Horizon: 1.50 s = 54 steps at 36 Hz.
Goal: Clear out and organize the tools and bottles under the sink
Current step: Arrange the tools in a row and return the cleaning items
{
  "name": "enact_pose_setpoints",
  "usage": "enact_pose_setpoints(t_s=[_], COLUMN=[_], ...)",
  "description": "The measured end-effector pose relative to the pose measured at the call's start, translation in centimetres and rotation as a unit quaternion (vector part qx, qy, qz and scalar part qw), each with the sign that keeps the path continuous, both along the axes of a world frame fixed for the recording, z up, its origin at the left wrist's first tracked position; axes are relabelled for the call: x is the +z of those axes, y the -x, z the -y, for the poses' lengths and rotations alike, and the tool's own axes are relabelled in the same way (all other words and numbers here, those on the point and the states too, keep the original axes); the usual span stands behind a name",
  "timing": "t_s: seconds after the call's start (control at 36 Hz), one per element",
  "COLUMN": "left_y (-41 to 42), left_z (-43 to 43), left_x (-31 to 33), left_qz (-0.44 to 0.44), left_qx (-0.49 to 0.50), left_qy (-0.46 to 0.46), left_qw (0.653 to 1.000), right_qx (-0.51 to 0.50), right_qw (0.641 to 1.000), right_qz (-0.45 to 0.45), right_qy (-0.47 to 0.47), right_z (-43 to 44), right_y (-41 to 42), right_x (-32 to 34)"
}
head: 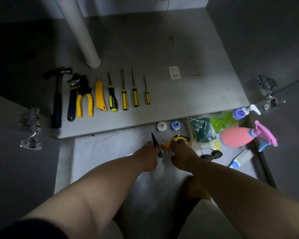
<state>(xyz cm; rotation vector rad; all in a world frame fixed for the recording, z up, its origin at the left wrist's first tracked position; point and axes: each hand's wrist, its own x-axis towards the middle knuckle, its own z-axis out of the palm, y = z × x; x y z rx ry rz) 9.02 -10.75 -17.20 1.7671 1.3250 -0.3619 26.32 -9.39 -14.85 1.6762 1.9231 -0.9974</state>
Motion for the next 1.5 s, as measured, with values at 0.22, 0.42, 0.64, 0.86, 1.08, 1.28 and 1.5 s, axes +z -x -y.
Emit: enact_pose_setpoints(t_s=[0.22, 0.42, 0.64, 0.86, 1.08, 1.28, 1.5], left_y=[0.9, 4.0, 5.9, 6.8, 6.3, 6.2, 6.1], left_z=[2.1, 3.3, 2.1, -0.4, -3.5, -5.4, -5.9], left_x=[-2.2, -3.4, -2.1, 2.8, 9.6, 14.6, 14.1], left_qz=[-0.036, -0.096, -0.013, 0.013, 0.009, 0.066, 0.099], left_qx=[0.042, 0.020, -0.012, -0.045, -0.092, 0.033, 0.218], left_qy=[-0.060, -0.074, -0.050, -0.016, -0.009, -0.100, -0.216], left_qw=[0.997, 0.992, 0.999, 0.999, 0.996, 0.992, 0.947], right_qx=[-0.065, -0.009, -0.010, -0.030, 0.086, -0.037, -0.171], right_qw=[0.994, 0.996, 0.994, 0.998, 0.992, 0.986, 0.973], right_qz=[-0.038, 0.001, 0.038, 0.036, 0.000, -0.139, -0.147], right_qy=[-0.075, -0.088, -0.104, -0.033, 0.093, 0.087, -0.050], right_z=[1.4, 0.7, 2.0, 3.4, 0.8, -6.1, -10.4], right_y=[0.8, 2.9, 3.7, 4.3, 5.5, 2.5, 0.8], right_x=[-1.3, -3.3, -4.7, -4.5, 0.6, 8.1, 11.8])
